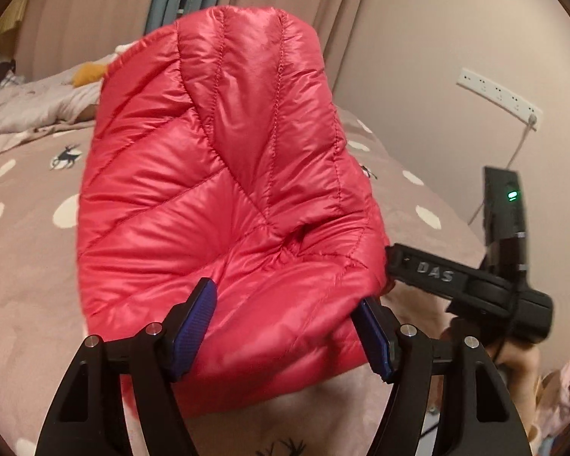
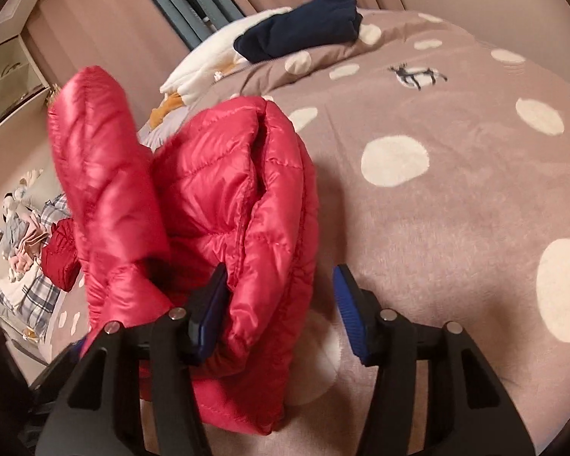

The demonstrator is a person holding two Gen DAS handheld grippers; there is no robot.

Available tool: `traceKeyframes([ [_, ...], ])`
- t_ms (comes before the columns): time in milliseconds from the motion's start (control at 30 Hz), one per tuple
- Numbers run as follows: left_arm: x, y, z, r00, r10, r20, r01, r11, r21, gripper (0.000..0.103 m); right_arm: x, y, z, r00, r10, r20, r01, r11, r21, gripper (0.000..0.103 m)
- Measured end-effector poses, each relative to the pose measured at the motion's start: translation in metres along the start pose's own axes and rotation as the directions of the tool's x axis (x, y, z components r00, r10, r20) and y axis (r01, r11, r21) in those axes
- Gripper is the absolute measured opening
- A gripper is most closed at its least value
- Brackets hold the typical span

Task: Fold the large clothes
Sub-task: 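Lower the bundle onto the bed and open both grippers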

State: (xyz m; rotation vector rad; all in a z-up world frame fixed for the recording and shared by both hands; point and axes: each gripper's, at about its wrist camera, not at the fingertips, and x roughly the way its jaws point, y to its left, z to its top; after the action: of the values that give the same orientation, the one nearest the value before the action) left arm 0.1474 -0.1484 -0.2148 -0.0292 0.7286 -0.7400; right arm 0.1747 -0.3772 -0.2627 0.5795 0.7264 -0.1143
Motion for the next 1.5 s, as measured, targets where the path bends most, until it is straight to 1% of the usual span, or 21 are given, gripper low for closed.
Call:
traceKeyframes([
  [133, -0.012, 0.002, 0.002, 1.000, 0.002, 0.016, -0.001, 0.999, -0.036, 0.070, 0.005, -0.010, -0.002, 1.000, 0.013, -0.012, -0.013, 1.000, 0.027, 0.055],
  [267, -0.037, 0.022, 0.007, 0.994, 0.022, 0.105, -0.008, 0.991, -0.132, 0.070, 0.008, -0.011, -0.008, 0.999, -0.034, -0.012, 0.034, 0.999, 0.001, 0.055],
  [367, -0.048, 0.040, 0.015, 0.976, 0.125, 0.178, -0.089, 0.976, -0.198, 0.070, 0.007, -0.013, -0.012, 0.999, -0.052, -0.005, 0.052, 0.999, -0.010, 0.055],
  [467, -0.047, 0.063, 0.029, 0.933, 0.305, 0.191, -0.245, 0.927, -0.285, 0.070, 0.003, -0.010, -0.017, 0.996, -0.093, 0.004, 0.093, 0.994, -0.048, 0.056],
  [633, -0.023, 0.101, 0.052, 0.874, 0.457, 0.168, -0.372, 0.849, -0.377, 0.070, 0.001, -0.009, -0.017, 0.990, -0.142, 0.001, 0.142, 0.985, -0.095, 0.056],
  [667, -0.016, 0.106, 0.055, 0.867, 0.474, 0.156, -0.390, 0.839, -0.380, 0.070, 0.001, -0.008, -0.016, 0.988, -0.154, -0.005, 0.153, 0.983, -0.105, 0.056],
  [700, -0.004, 0.114, 0.061, 0.871, 0.474, 0.128, -0.402, 0.839, -0.367, 0.070, 0.000, -0.007, -0.015, 0.986, -0.168, -0.010, 0.166, 0.979, -0.114, 0.056],
  [767, 0.021, 0.116, 0.064, 0.895, 0.443, 0.043, -0.405, 0.850, -0.338, 0.070, -0.007, 0.001, -0.009, 0.973, -0.229, -0.031, 0.223, 0.965, -0.135, 0.058],
  [800, 0.027, 0.116, 0.063, 0.893, 0.449, 0.031, -0.415, 0.848, -0.329, 0.069, -0.013, 0.006, -0.004, 0.965, -0.261, -0.032, 0.254, 0.957, -0.141, 0.059],
  [833, 0.029, 0.112, 0.062, 0.879, 0.475, 0.046, -0.436, 0.840, -0.323, 0.069, -0.020, 0.013, 0.004, 0.955, -0.296, -0.017, 0.291, 0.945, -0.147, 0.059],
  [867, 0.030, 0.106, 0.060, 0.860, 0.504, 0.080, -0.459, 0.833, -0.309, 0.069, -0.031, 0.020, 0.014, 0.944, -0.329, 0.024, 0.329, 0.932, -0.151, 0.060],
  [900, 0.031, 0.107, 0.063, 0.858, 0.506, 0.091, -0.461, 0.836, -0.298, 0.069, -0.041, 0.027, 0.021, 0.938, -0.340, 0.074, 0.347, 0.926, -0.150, 0.061],
  [967, 0.032, 0.105, 0.065, 0.876, 0.475, 0.091, -0.432, 0.853, -0.294, 0.069, -0.062, 0.046, 0.038, 0.936, -0.301, 0.183, 0.330, 0.930, -0.161, 0.062],
  [1033, 0.032, 0.106, 0.068, 0.893, 0.441, 0.095, -0.399, 0.871, -0.287, 0.069, -0.077, 0.066, 0.051, 0.947, -0.179, 0.268, 0.233, 0.954, -0.187, 0.063],
  [1100, 0.030, 0.104, 0.071, 0.904, 0.416, 0.099, -0.374, 0.882, -0.286, 0.069, -0.081, 0.082, 0.060, 0.948, -0.075, 0.310, 0.147, 0.965, -0.217, 0.063],
  [1167, 0.029, 0.105, 0.070, 0.914, 0.392, 0.105, -0.348, 0.891, -0.292, 0.069, -0.075, 0.099, 0.068, 0.934, 0.019, 0.357, 0.077, 0.964, -0.254, 0.063],
  [1200, 0.029, 0.104, 0.070, 0.921, 0.374, 0.107, -0.330, 0.896, -0.298, 0.069, -0.067, 0.104, 0.071, 0.929, 0.034, 0.368, 0.072, 0.960, -0.270, 0.063],
  [1300, 0.035, 0.107, 0.074, 0.929, 0.352, 0.111, -0.307, 0.904, -0.298, 0.069, -0.026, 0.111, 0.082, 0.939, -0.004, 0.343, 0.107, 0.953, -0.283, 0.059],
  [1333, 0.037, 0.108, 0.073, 0.932, 0.344, 0.112, -0.300, 0.908, -0.294, 0.069, -0.013, 0.110, 0.080, 0.944, -0.050, 0.327, 0.147, 0.949, -0.280, 0.055],
  [1400, 0.042, 0.109, 0.071, 0.944, 0.308, 0.119, -0.261, 0.917, -0.303, 0.069, 0.008, 0.098, 0.075, 0.939, -0.144, 0.313, 0.230, 0.937, -0.261, 0.054],
  [1500, 0.054, 0.112, 0.068, 0.964, 0.244, 0.109, -0.197, 0.924, -0.328, 0.069, 0.024, 0.071, 0.076, 0.939, -0.177, 0.294, 0.243, 0.948, -0.205, 0.056],
])
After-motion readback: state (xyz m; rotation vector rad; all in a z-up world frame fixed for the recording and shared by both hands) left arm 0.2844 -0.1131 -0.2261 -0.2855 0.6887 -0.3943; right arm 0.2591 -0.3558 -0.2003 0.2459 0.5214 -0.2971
